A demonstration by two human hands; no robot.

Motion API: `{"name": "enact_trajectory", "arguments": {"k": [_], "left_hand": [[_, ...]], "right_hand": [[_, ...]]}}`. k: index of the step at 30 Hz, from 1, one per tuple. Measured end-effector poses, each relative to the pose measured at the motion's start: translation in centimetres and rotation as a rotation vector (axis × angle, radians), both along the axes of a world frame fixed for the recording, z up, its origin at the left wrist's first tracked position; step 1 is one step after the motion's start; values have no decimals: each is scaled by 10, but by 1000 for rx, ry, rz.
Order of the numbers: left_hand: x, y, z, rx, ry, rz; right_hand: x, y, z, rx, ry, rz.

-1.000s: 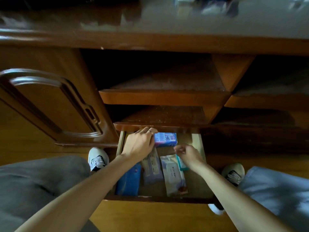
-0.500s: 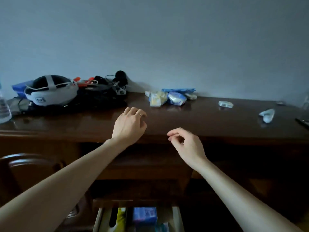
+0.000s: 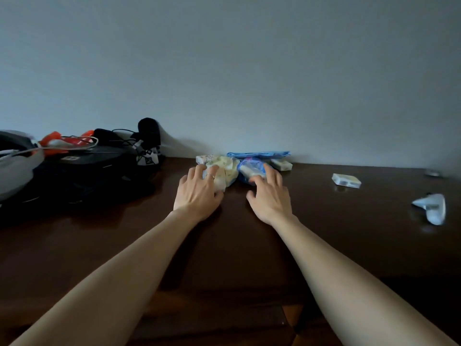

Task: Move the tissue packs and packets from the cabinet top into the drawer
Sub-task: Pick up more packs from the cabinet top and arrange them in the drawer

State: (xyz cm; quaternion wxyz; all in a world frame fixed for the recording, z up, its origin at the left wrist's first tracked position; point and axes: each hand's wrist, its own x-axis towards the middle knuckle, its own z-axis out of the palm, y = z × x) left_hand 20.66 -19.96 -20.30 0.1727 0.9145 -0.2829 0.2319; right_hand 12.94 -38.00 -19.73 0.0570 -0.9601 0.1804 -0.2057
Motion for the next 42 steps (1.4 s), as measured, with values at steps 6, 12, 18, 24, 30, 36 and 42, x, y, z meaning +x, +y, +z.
{"name": "enact_trajectory", "arguments": {"k": [6,12,18,24,30,36,42], "left_hand": [[31,-18,1,52,36,-31],[8,-5,4,11,79,7],[-62,34,6,-12,12,-46],[-182,88,-2,-342,23,-110],[-304,157,-106,-524,-36,-220],[-346,201,-255,-352,456,-104],[-343,223,-366,-16,848,-13]], "right_hand": [[28,-14,-4,-26,46,-45],[5,-3,-2,-26,90,-15],[-65,32,-2,160,49,104],[-179,106,-18,471,-680,254],[-301,171,-129,261,-982,362],[-380,187,-269,124,-455,460],[-404,174,-351,321,445,188]]}}
